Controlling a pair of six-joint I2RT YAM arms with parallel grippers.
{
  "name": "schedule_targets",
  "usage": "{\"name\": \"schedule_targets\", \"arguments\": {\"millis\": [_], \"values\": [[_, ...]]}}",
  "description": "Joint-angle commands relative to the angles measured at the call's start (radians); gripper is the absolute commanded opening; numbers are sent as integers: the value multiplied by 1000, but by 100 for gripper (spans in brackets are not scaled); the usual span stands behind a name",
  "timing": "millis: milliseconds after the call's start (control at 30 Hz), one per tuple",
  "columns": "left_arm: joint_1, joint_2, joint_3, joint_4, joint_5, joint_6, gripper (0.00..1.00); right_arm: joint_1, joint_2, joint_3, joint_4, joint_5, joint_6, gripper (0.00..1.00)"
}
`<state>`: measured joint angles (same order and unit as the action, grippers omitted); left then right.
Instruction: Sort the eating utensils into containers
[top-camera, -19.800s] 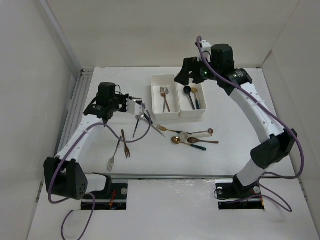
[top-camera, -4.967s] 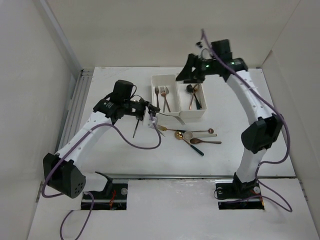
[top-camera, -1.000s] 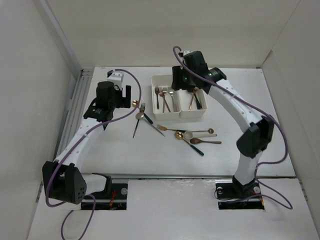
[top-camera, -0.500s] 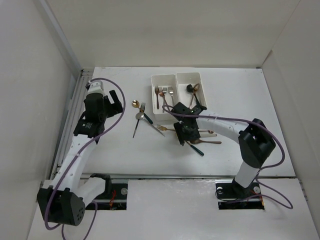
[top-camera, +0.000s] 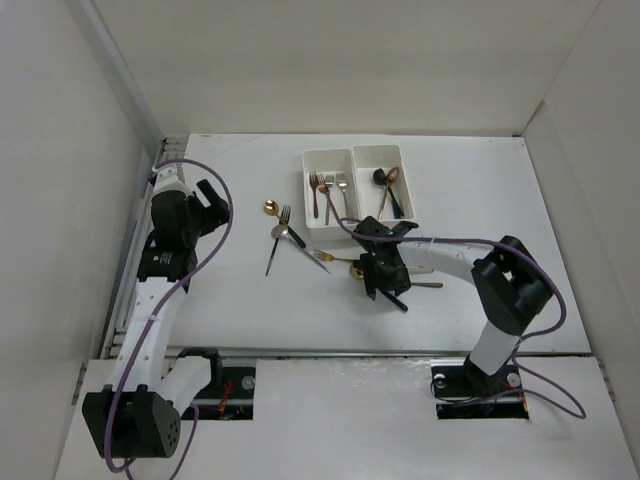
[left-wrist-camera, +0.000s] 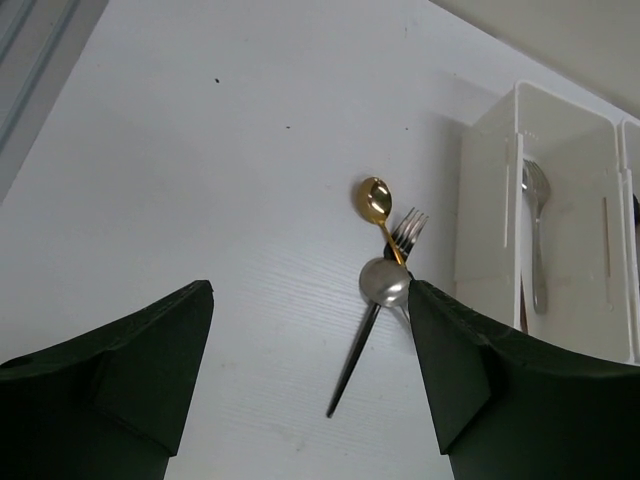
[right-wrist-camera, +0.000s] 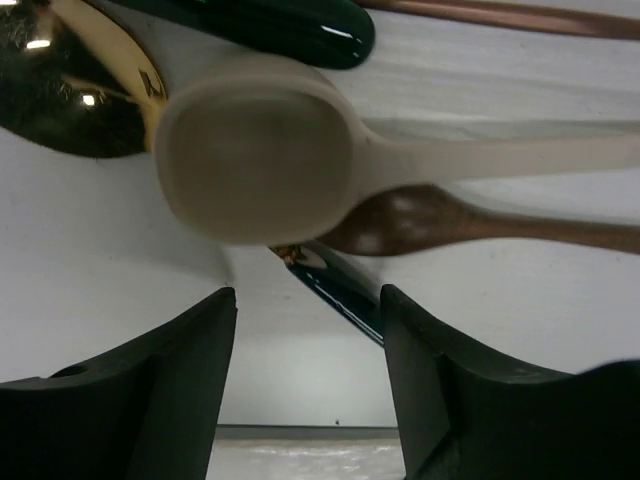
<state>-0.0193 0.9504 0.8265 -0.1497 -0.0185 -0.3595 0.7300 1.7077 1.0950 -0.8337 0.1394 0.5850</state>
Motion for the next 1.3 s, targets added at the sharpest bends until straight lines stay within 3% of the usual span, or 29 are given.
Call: {"name": "schedule_targets", "arguments": {"millis": [0,100,233,333,600,867,1000,1100,1267], "values": [[27,-21,39,55,2,27,76,2,27,-1,90,-11,-19,64],[61,-12,49,78,2,39,76,2,49,-10,136,-11,-45,59],[70,-2,69,87,2,67,76,34,69,-11,169,-35,-106,38],[70,-2,79,87,-8,91,76,75,69,-41,222,-75,-126,31],[70,-45,11,116,28,102,76,141,60,-50,254,-75,-165,0],[70,-22,-30,125,146,21,70,181,-114,81,191,-86,-275,0],[70,33,-30,125,222,11,66,169,-175,292,168,-43,-284,0],[70,74,-7,105,233,11,61,114,-145,425,157,-31,-275,0],[70,152,58,61,258,51,59,-119,24,647,242,-49,-287,0]]}}
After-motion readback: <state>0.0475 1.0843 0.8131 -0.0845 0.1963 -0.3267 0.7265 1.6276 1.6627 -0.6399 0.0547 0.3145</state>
